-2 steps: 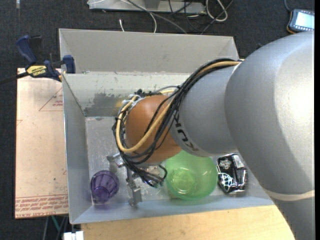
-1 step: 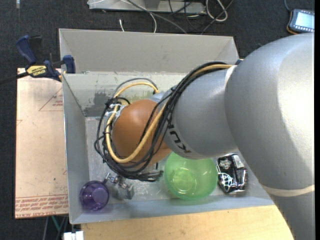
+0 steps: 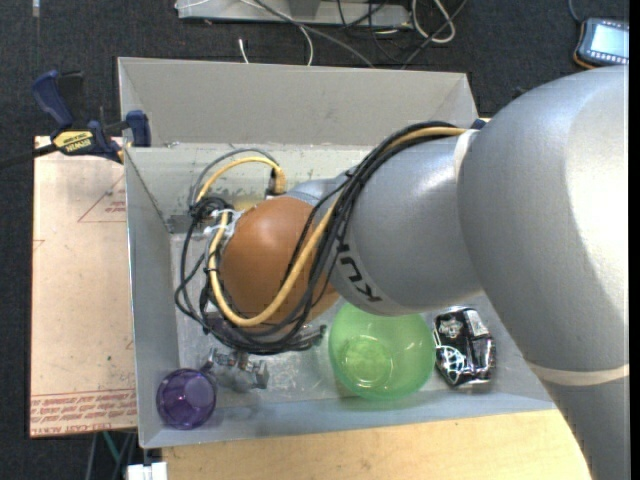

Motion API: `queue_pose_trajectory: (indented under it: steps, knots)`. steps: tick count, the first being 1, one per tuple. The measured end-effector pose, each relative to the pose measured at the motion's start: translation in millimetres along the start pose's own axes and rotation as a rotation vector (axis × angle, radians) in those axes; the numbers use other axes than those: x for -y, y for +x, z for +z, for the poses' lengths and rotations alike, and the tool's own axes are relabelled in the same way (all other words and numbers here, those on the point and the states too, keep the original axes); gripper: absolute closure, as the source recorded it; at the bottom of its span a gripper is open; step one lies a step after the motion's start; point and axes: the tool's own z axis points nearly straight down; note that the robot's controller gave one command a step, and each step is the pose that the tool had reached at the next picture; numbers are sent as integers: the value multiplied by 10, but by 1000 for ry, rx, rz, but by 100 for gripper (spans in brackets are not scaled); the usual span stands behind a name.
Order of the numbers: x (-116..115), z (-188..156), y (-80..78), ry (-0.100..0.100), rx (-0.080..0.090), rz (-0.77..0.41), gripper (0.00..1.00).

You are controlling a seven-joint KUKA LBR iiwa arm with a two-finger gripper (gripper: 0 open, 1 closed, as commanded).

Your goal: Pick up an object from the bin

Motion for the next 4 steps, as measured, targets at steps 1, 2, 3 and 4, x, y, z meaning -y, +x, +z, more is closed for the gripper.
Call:
queue_pose_trajectory:
  steps: [1, 2, 3, 4]
  knots:
    - [6, -79, 4, 0, 0, -151, 100]
    - [-9, -264, 1, -4, -1, -119, 100]
    - [-25, -647, -1, -10, -3, -120, 100]
    - [-2, -931, -22, -2, 4, -118, 100]
